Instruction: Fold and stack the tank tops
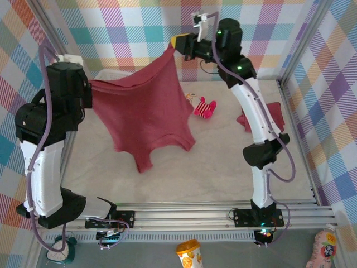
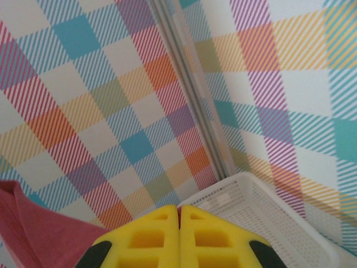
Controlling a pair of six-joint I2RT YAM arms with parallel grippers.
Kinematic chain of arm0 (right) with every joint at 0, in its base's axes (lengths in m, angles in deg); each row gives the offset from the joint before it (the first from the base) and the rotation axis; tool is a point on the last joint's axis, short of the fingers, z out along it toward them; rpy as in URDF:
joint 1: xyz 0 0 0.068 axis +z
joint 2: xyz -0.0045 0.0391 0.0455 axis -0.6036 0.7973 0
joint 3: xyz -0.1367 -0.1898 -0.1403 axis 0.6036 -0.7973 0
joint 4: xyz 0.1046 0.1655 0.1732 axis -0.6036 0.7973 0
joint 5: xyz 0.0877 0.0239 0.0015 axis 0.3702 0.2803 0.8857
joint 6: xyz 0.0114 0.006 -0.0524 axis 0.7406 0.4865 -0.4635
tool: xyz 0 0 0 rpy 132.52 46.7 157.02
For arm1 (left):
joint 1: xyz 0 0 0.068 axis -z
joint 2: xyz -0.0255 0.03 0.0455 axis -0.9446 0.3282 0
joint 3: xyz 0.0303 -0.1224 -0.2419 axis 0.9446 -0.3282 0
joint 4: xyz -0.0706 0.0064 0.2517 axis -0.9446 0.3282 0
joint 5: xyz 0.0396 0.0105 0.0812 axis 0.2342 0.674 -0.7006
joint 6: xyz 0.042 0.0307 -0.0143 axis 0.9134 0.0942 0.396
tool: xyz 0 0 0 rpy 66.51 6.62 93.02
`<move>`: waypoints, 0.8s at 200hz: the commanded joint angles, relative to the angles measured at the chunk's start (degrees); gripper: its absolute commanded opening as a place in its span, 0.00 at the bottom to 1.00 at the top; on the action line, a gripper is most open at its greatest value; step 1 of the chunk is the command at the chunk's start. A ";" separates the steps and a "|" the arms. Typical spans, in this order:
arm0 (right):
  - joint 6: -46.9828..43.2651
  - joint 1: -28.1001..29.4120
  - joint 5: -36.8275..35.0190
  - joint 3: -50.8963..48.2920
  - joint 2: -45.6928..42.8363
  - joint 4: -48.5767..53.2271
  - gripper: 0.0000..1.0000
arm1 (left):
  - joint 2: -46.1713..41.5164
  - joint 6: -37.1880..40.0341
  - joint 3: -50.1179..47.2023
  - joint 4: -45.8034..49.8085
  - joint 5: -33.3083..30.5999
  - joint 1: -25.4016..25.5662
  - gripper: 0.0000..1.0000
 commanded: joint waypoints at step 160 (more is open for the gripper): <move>-9.05 -9.47 12.79 -51.23 -22.83 2.22 0.00 | -28.24 -26.49 -55.63 -25.19 54.37 15.23 0.00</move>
